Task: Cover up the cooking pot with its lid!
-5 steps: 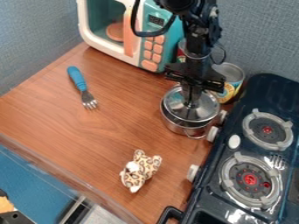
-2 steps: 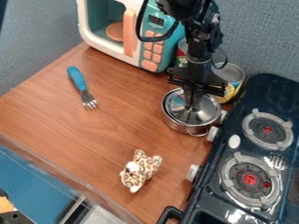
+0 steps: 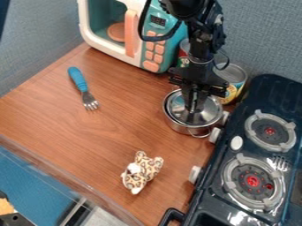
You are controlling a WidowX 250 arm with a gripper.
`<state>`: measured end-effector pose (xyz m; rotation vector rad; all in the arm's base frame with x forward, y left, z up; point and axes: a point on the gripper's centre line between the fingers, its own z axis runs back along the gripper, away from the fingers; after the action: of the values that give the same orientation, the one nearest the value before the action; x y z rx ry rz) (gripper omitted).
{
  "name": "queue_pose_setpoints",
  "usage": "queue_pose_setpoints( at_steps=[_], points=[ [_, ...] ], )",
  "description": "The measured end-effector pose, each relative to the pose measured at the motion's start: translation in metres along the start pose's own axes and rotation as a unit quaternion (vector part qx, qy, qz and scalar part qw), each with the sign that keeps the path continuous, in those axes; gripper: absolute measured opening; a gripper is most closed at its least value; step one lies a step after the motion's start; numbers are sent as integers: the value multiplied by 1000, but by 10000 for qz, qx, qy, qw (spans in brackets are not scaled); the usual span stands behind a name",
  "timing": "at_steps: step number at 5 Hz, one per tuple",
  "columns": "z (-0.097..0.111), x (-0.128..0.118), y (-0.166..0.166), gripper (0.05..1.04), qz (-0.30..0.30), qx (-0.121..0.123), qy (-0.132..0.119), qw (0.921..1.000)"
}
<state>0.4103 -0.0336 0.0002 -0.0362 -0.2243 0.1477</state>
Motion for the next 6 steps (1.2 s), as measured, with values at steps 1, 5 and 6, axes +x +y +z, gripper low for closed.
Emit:
queue_pose_setpoints(
  at_steps=[1, 5, 6],
  points=[
    [1, -4, 2, 785, -31, 28, 33, 10000],
    [64, 3, 2, 1001, 53, -401, -425, 9983],
    [63, 1, 27, 1001, 202, -295, -358, 9987]
  ],
)
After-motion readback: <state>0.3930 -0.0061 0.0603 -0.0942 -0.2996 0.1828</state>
